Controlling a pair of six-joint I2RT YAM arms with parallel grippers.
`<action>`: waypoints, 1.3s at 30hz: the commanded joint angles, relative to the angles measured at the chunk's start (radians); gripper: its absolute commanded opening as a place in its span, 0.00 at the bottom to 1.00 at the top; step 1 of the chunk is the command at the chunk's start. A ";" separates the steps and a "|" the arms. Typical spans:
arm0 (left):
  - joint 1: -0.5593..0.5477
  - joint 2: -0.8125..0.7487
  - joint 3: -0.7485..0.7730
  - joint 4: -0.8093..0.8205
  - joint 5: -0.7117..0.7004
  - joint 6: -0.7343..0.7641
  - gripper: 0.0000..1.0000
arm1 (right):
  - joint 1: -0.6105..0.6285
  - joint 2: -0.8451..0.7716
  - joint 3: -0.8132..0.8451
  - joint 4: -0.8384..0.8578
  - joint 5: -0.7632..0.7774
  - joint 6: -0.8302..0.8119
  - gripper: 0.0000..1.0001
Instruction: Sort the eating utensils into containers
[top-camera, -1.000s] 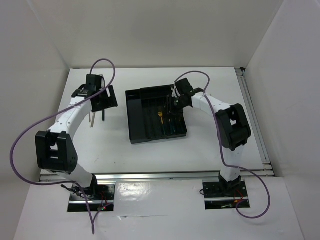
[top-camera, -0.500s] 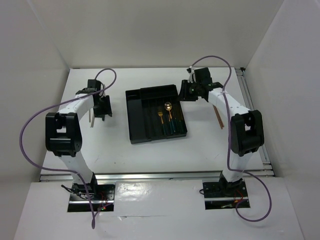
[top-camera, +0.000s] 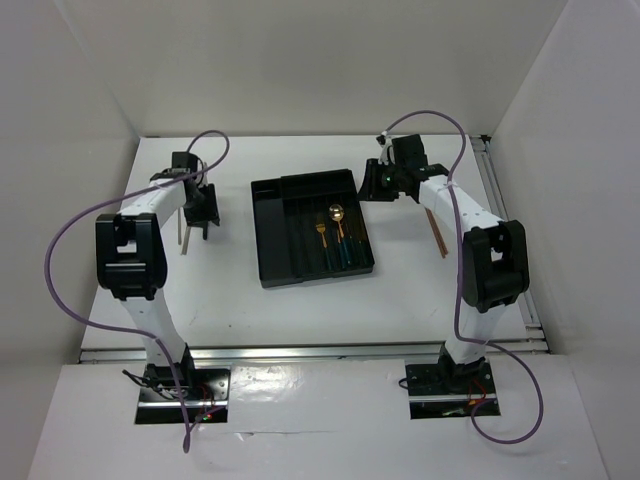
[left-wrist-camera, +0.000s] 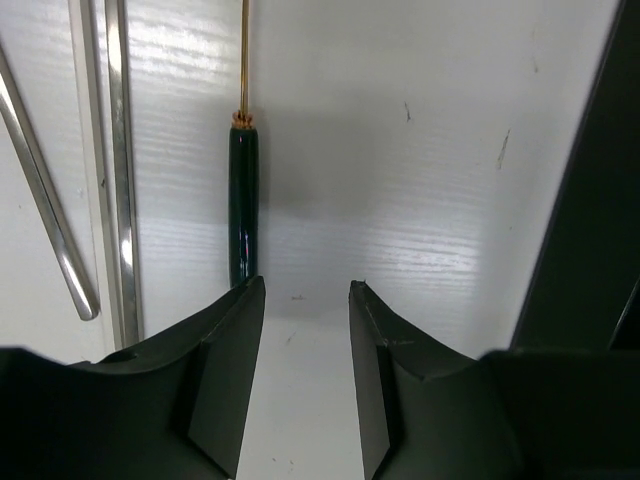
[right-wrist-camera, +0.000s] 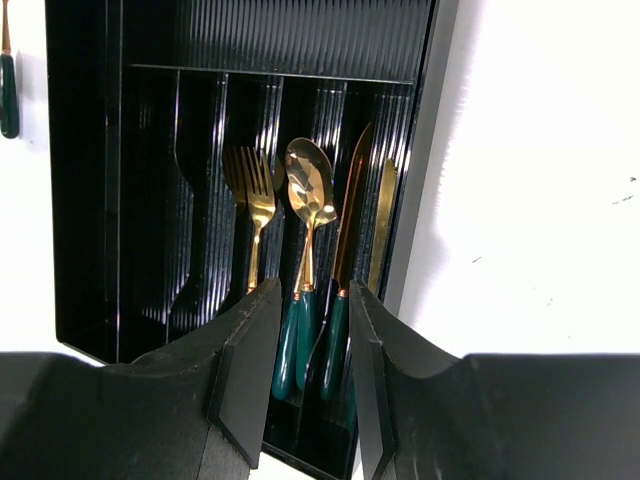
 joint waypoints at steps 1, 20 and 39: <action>0.009 0.023 0.047 0.000 0.018 0.018 0.52 | 0.000 -0.044 -0.011 0.031 -0.013 -0.015 0.41; 0.028 0.111 0.119 0.011 -0.034 0.055 0.47 | 0.000 0.005 0.026 0.031 -0.042 -0.015 0.41; 0.028 0.221 0.167 0.040 -0.051 0.066 0.11 | 0.000 0.015 0.017 0.031 -0.073 -0.015 0.41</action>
